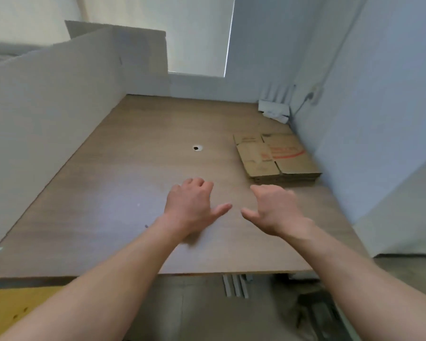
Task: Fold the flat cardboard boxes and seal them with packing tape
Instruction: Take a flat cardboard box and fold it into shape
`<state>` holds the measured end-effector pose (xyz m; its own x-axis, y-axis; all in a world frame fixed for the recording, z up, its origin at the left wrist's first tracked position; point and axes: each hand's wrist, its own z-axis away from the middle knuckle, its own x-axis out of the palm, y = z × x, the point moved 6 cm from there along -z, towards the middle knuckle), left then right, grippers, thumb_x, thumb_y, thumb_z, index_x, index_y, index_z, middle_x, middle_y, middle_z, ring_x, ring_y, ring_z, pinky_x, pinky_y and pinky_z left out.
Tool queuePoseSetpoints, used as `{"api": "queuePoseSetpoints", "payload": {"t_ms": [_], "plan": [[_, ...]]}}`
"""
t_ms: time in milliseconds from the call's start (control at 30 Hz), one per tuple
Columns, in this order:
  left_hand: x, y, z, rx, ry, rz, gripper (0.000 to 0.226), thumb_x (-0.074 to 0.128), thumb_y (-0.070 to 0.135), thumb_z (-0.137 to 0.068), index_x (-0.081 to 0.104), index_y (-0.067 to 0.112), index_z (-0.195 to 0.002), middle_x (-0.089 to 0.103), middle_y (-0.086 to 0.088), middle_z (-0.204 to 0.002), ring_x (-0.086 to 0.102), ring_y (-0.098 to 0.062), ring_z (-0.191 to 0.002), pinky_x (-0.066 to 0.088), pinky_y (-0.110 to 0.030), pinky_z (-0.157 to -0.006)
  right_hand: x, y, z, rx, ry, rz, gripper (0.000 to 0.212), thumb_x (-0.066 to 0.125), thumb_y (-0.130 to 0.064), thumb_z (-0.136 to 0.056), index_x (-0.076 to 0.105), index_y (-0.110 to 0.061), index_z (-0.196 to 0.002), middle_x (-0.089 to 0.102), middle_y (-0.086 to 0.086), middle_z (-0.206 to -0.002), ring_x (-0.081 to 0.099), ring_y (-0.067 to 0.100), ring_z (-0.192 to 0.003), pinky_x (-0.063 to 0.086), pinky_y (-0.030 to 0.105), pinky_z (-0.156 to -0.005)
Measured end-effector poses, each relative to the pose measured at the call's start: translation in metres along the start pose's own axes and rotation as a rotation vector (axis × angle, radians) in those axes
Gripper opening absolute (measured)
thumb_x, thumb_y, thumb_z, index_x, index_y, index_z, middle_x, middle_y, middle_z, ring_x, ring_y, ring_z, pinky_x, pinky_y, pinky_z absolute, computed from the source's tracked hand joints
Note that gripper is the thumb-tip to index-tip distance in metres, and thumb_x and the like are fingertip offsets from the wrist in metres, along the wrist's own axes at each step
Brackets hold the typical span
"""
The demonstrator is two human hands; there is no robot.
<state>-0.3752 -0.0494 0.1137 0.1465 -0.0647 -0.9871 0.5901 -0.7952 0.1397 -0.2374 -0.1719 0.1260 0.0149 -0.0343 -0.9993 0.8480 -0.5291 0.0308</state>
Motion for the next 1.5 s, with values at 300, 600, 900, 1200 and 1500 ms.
{"api": "queuePoseSetpoints", "payload": {"t_ms": [300, 600, 900, 1200, 1500], "plan": [[0.020, 0.046, -0.081, 0.170, -0.022, 0.008, 0.089, 0.020, 0.086, -0.075, 0.053, 0.023, -0.129, 0.057, 0.002, -0.128, 0.050, -0.020, -0.122, 0.047, -0.039, -0.091, 0.005, 0.071, -0.035, 0.169, -0.044, -0.038, 0.063, 0.050, -0.065, -0.084, 0.051, -0.025, -0.133, 0.056, -0.002, -0.131, 0.049, 0.021, -0.127, 0.046, 0.041, -0.099], [0.079, 0.093, -0.194, 0.180, -0.123, -0.016, 0.096, 0.013, 0.089, -0.068, 0.053, 0.024, -0.126, 0.057, 0.004, -0.128, 0.050, -0.020, -0.120, 0.046, -0.040, -0.092, 0.055, 0.174, -0.123, 0.261, -0.171, -0.124, 0.069, 0.055, -0.062, -0.081, 0.047, -0.026, -0.138, 0.050, -0.002, -0.135, 0.046, 0.022, -0.129, 0.047, 0.040, -0.098], [0.175, 0.143, -0.320, 0.027, -0.338, 0.024, 0.083, 0.055, 0.077, -0.077, 0.044, 0.021, -0.138, 0.037, -0.001, -0.150, 0.032, -0.024, -0.138, 0.049, -0.045, -0.099, 0.133, 0.293, -0.241, 0.248, -0.334, -0.106, 0.082, 0.064, -0.061, -0.082, 0.032, -0.030, -0.150, 0.025, 0.008, -0.160, 0.028, 0.032, -0.146, 0.037, 0.052, -0.111], [0.241, 0.144, -0.362, -0.229, -0.493, 0.111, 0.100, 0.077, 0.052, -0.077, 0.016, 0.029, -0.152, -0.011, 0.000, -0.165, -0.003, -0.041, -0.150, 0.040, -0.053, -0.109, 0.194, 0.383, -0.303, 0.393, -0.517, -0.129, 0.122, 0.079, -0.050, -0.075, -0.012, -0.038, -0.155, -0.018, 0.017, -0.163, 0.000, 0.042, -0.152, 0.019, 0.055, -0.121], [0.236, 0.123, -0.347, -0.291, -0.344, 0.231, 0.086, 0.078, 0.051, -0.077, 0.030, 0.028, -0.144, -0.006, 0.001, -0.164, 0.003, -0.030, -0.149, 0.039, -0.049, -0.112, 0.187, 0.386, -0.289, 0.417, -0.345, -0.149, 0.112, 0.072, -0.075, -0.065, 0.014, -0.035, -0.153, 0.022, 0.016, -0.154, 0.033, 0.039, -0.136, 0.031, 0.048, -0.112]]}}
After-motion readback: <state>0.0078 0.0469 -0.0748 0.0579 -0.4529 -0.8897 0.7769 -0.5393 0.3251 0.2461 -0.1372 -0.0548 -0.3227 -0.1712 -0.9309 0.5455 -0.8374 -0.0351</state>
